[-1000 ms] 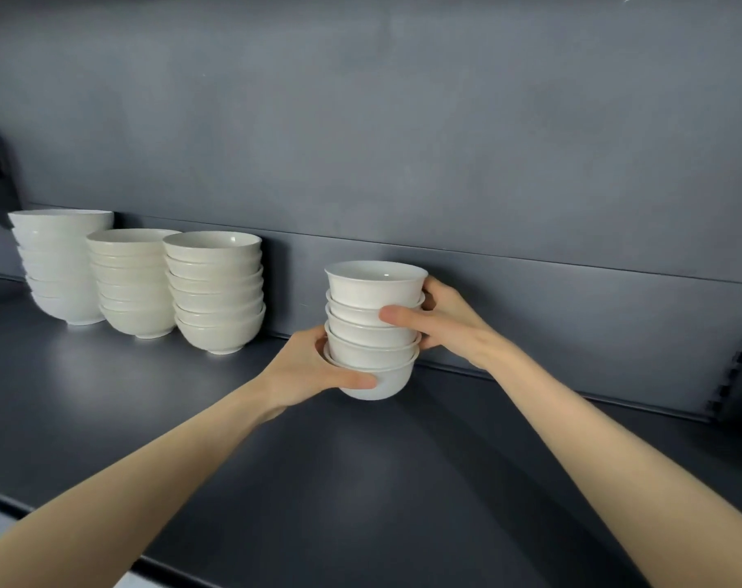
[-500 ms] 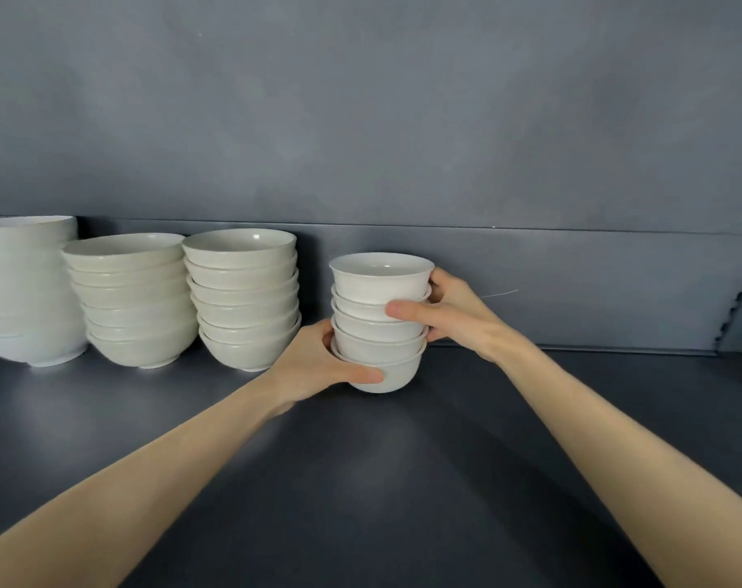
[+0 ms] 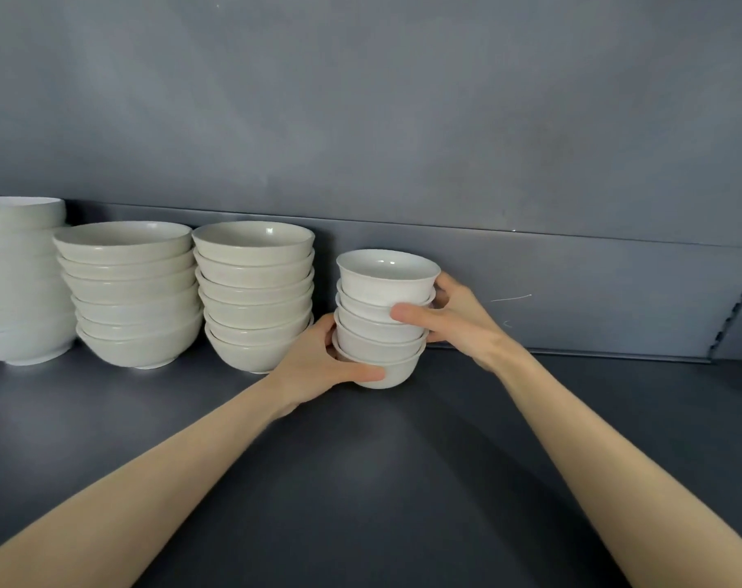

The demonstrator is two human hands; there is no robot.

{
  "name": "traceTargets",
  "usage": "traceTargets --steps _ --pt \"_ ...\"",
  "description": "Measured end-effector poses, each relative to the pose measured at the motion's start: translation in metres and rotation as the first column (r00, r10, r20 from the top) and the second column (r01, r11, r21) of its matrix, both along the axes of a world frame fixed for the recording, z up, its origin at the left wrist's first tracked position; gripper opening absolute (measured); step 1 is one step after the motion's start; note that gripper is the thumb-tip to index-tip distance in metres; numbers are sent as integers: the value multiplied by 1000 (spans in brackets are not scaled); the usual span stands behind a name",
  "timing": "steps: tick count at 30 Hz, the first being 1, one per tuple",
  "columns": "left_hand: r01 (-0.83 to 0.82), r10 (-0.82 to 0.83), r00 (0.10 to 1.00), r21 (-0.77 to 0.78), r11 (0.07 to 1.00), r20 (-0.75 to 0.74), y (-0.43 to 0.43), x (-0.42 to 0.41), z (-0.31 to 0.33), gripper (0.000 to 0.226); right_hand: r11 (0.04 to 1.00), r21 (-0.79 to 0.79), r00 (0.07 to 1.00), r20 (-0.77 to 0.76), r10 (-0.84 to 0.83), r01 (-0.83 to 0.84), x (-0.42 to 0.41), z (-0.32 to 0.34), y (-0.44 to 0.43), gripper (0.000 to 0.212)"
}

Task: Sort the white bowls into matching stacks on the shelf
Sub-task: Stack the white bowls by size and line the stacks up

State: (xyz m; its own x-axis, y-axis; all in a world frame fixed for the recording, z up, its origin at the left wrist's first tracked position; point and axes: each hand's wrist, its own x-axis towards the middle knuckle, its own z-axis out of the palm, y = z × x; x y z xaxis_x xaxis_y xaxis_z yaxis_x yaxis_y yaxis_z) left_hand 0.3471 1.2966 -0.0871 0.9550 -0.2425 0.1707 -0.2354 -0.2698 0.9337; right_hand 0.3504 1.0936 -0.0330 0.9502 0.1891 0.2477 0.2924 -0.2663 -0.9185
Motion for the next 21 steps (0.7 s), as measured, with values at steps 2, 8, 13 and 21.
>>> traceTargets --steps 2,8,13,21 --pt "-11 12 1000 -26 1000 20 -2 -1 -3 77 1000 7 1000 9 0 0 1 -1 1 58" --pt "-49 58 995 -107 993 87 -3 -5 -11 69 999 24 999 1 40 -40 2 -4 1 55" --pt "-88 104 989 -148 985 106 0 -7 -15 57 992 91 996 -18 87 -85 3 -7 -4 55" --pt "-116 132 972 -92 989 195 1 -6 -18 47 994 97 999 -2 54 -53 7 -10 2 61"
